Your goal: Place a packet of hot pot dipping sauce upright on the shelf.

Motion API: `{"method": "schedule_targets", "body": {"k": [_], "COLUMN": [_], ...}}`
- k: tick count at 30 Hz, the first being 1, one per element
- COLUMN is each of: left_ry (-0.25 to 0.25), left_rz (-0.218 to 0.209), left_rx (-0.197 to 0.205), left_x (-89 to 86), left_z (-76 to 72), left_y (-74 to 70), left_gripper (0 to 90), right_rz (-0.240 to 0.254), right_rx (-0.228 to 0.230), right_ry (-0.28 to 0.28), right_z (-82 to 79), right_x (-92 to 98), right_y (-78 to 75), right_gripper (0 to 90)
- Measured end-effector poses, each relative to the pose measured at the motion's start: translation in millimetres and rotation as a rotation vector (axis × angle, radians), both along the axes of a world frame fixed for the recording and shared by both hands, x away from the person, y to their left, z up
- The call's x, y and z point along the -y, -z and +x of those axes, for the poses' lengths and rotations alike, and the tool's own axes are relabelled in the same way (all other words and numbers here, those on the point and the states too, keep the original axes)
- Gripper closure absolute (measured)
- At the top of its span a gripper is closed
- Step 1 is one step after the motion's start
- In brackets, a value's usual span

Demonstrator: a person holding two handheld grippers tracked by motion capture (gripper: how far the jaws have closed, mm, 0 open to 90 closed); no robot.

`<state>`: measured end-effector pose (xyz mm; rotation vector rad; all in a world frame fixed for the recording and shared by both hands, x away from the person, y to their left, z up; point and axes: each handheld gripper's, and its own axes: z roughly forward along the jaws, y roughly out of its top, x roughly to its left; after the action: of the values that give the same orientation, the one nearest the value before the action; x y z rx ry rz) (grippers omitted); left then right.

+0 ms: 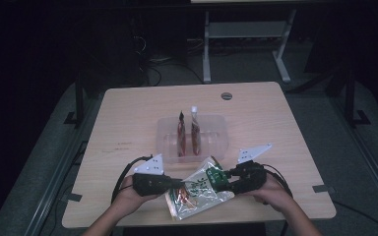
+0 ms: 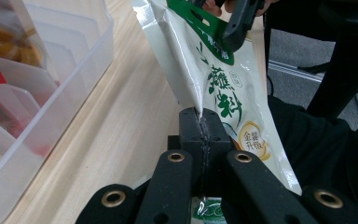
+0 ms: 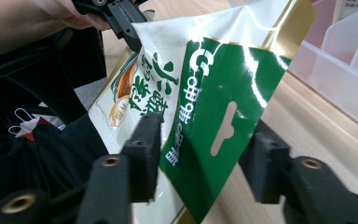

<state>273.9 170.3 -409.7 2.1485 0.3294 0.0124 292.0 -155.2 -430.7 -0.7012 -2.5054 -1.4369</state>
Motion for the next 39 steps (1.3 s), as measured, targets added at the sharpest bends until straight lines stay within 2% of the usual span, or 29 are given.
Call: {"method": "schedule_targets", "body": {"k": [8, 12, 16, 24, 28, 30, 35, 39], "left_ry": [0.000, -0.010, -0.016, -0.042, -0.061, -0.067, -0.115, -0.116], "left_rz": [-0.004, -0.002, -0.001, 0.005, 0.013, -0.009, -0.030, -0.027], "left_rx": [0.005, 0.011, 0.018, 0.012, 0.013, -0.004, 0.002, -0.015], "left_x": [0.7, 0.2, -1.0, -0.7, 0.0, -1.9, -9.5, -15.4], "left_z": [1.0, 2.8, 4.1, 9.7, 11.0, 12.3, 14.3, 15.1], "left_y": [-0.9, -0.2, -0.8, 2.4, 5.3, 5.1, 3.2, 4.3], "left_gripper": [90.0, 90.0, 90.0, 89.1, 81.9, 79.0, 58.7, 53.2], "right_rz": [0.010, 0.035, 0.055, 0.081, 0.108, 0.112, 0.134, 0.160], "right_rx": [-0.017, -0.024, -0.022, -0.028, -0.029, -0.030, -0.021, -0.003], "right_ry": [-0.036, -0.044, -0.060, -0.072, -0.086, -0.088, -0.092, -0.087], "right_z": [0.7, 0.2, -0.1, -0.4, 0.3, -0.8, -2.8, -3.4], "right_x": [-3.5, -4.2, -4.9, -5.4, -4.6, -5.0, -3.8, 0.0], "right_y": [0.6, -0.9, -1.8, -3.9, -5.4, -6.3, -10.4, -15.1], "right_gripper": [68.1, 79.6, 86.9, 89.7, 90.0, 90.0, 90.0, 90.0]}}
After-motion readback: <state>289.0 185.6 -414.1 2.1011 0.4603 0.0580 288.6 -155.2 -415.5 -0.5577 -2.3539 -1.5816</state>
